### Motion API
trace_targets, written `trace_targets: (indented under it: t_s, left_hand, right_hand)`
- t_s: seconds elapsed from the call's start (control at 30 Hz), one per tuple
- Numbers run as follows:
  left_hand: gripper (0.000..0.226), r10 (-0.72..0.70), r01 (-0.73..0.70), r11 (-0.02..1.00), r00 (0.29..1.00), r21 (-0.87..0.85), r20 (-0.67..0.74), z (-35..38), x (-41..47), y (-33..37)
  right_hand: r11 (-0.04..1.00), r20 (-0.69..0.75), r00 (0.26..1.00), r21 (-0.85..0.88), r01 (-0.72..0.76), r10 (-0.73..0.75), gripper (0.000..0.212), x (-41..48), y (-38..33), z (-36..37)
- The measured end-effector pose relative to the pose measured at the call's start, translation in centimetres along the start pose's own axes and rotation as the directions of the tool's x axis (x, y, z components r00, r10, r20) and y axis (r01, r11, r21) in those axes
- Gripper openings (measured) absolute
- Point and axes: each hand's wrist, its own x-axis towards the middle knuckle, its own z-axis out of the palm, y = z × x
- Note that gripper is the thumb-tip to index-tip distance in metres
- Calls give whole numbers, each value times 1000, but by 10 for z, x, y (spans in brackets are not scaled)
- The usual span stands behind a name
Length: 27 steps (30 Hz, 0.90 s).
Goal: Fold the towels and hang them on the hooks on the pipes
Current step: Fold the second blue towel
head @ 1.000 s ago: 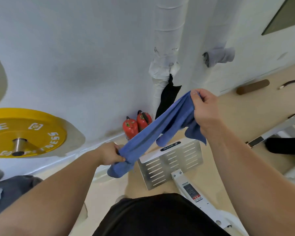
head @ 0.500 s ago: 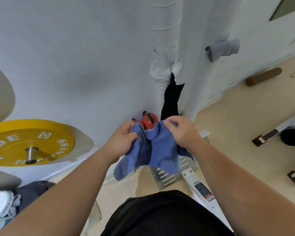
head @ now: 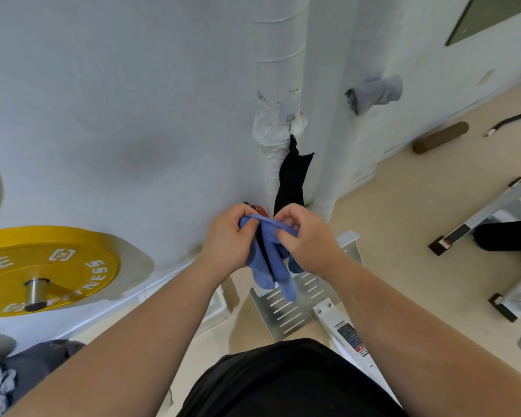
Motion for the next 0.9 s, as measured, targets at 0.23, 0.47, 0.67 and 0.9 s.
trace_targets:
  t_s: [0.23,0.47,0.67,0.9]
  left_hand:
    - [17,-95,93,995,993,-34,-69,-19,11,-2]
    - [15,-279,274,960,950,-56,-137,-27,19,-11]
    - [57,-211,216,976,960,-8,185,-14,5,3]
    - [47,-189,224,938,970,-265,150,-4,-7,18]
  right_hand:
    - [953,11,994,-287,-98,105,20,-8,18,-27]
    - [984,72,992,134,-116,107,27,-12,4,-36]
    - [971,33,997,228,-77,71,29,-19,-17,-25]
    - [897,166,985,424,-123,56,42,-21,-19,-16]
